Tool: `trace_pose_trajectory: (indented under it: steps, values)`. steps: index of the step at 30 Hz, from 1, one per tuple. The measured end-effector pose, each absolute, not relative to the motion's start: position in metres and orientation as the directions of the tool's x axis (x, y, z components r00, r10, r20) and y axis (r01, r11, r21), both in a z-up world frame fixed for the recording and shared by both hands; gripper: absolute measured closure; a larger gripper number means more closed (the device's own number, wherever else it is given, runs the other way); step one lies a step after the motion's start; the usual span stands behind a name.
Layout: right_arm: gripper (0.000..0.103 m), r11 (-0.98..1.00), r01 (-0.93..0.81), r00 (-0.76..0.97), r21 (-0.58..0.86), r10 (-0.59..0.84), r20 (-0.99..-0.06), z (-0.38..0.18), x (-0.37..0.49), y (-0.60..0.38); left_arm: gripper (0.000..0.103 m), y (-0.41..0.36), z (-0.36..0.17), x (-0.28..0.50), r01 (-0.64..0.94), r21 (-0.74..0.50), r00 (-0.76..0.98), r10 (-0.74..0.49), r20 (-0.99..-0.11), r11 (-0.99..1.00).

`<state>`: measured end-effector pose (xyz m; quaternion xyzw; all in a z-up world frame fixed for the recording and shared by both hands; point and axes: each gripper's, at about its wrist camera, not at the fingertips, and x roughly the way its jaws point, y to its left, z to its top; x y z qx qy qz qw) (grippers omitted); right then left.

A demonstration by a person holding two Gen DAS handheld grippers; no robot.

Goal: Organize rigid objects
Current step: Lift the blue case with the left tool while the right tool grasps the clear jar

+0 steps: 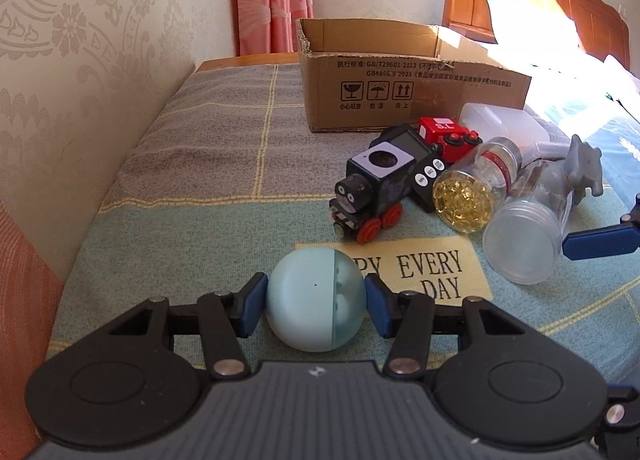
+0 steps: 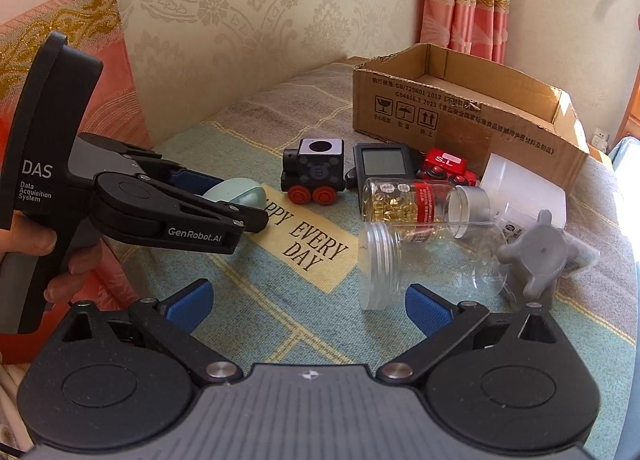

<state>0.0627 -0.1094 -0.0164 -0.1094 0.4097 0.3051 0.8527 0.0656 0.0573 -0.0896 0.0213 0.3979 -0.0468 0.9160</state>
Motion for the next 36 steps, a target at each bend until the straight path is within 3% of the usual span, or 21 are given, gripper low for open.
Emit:
trace_pose_trajectory:
  steps: [9, 19, 36]
  values:
    - [0.0, 0.861, -0.507, 0.559, -0.024, 0.308, -0.77, -0.015, 0.071, -0.145, 0.051, 0.058, -0.09, 0.066, 0.105, -0.003, 0.682, -0.074, -0.728, 0.994]
    - [0.0, 0.861, -0.508, 0.591, -0.023, 0.329, -0.737, -0.014, 0.097, -0.151, 0.051, 0.058, -0.09, 0.068, 0.099, -0.009, 0.676, -0.074, -0.734, 0.995]
    - [0.0, 0.86, -0.51, 0.544, 0.005, 0.327, -0.772, -0.024, 0.097, -0.135, 0.05, 0.057, -0.09, 0.068, 0.101, 0.0, 0.678, -0.068, -0.732, 0.995]
